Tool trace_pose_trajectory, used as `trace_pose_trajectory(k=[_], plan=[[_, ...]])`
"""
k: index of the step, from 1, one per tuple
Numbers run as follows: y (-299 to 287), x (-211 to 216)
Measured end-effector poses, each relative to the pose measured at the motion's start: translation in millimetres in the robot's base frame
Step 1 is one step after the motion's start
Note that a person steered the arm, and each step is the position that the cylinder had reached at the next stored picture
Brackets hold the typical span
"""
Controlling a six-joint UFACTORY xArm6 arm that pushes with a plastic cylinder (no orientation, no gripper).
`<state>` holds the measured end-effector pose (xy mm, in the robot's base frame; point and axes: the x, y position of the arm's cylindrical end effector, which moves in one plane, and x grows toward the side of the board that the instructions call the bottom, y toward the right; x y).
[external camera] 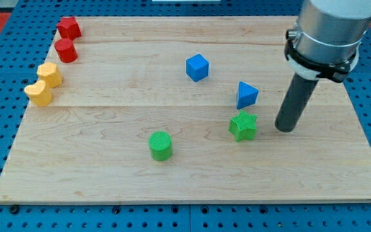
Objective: Move your arm towards top left
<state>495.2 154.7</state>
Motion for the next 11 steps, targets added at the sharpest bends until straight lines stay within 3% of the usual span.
trace_pose_trajectory(k=[2, 3, 5, 6, 7, 8, 9, 11], plan=[[-75.2, -5.4], [-61.2, -2.5], [-47.2, 75.4], [-101.7, 114.9], [-144.0, 123.6], [-240.8, 109.7], [-299.8, 61.4], [-279.6, -112.6]])
